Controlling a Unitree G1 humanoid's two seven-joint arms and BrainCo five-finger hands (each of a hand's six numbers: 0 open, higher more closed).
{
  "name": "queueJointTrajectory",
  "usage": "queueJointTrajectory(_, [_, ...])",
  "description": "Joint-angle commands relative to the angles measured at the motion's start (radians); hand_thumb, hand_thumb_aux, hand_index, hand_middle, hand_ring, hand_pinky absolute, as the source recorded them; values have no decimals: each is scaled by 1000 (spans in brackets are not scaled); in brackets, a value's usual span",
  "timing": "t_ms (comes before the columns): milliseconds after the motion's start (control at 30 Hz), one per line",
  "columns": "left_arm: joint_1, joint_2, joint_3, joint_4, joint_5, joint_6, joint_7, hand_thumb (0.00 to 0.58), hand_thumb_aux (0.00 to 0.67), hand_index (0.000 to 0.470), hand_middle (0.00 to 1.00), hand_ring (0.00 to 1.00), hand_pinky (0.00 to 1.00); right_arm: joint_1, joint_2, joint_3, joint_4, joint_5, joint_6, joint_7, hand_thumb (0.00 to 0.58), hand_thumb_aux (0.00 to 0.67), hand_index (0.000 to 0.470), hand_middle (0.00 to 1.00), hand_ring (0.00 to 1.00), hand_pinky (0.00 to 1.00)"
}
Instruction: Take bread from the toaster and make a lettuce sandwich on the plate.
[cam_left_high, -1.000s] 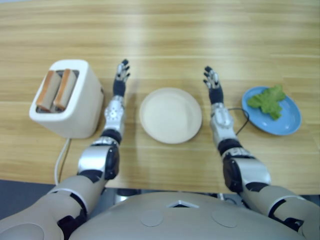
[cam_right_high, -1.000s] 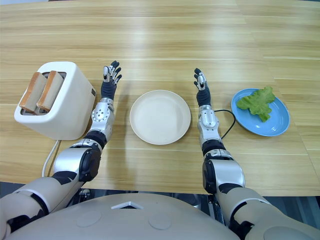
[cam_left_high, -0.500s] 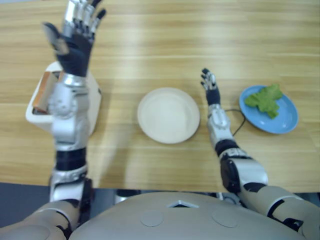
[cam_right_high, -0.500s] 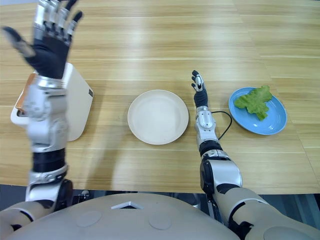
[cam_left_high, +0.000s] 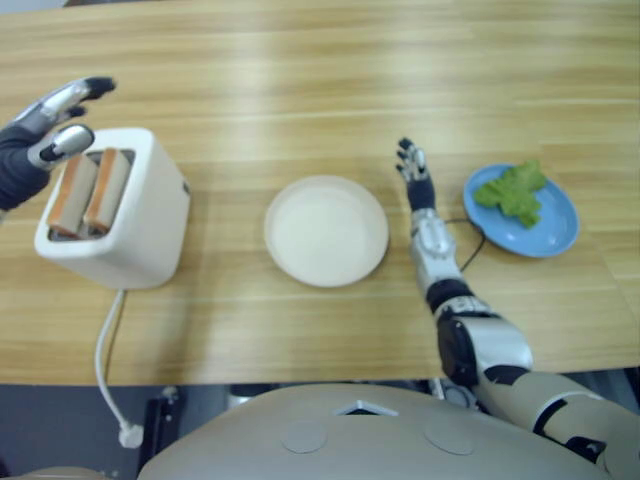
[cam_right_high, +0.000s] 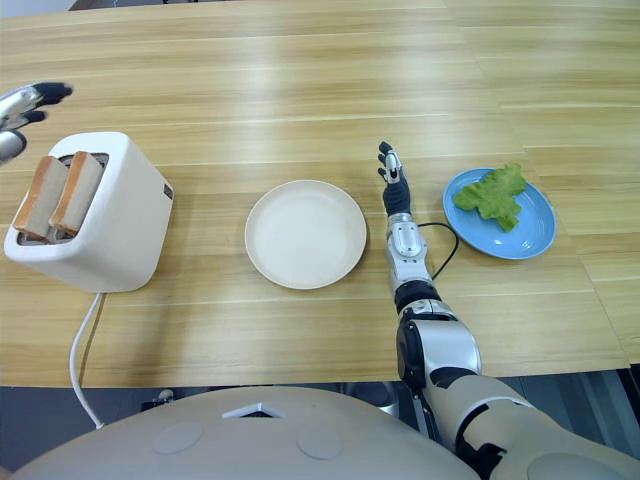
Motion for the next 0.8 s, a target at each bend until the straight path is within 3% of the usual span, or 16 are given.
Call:
queueJointTrajectory(33, [53, 67, 56, 134, 259, -57, 37, 0, 0, 0, 0, 0, 0, 15, 3, 3, 16, 1, 21, -2, 0, 0, 0, 0, 0, 0])
queueJointTrajectory(333, [90, 145, -42, 414, 608, -94, 156, 0, 0, 0, 0, 0, 0, 18, 4, -7, 14, 11, 26, -7, 0, 0, 0, 0, 0, 0])
queueJointTrajectory(800, [-38, 141, -282, 605, 690, -123, 198, 0, 0, 0, 0, 0, 0, 42, -6, -16, 18, 19, 32, -5, 0, 0, 0, 0, 0, 0])
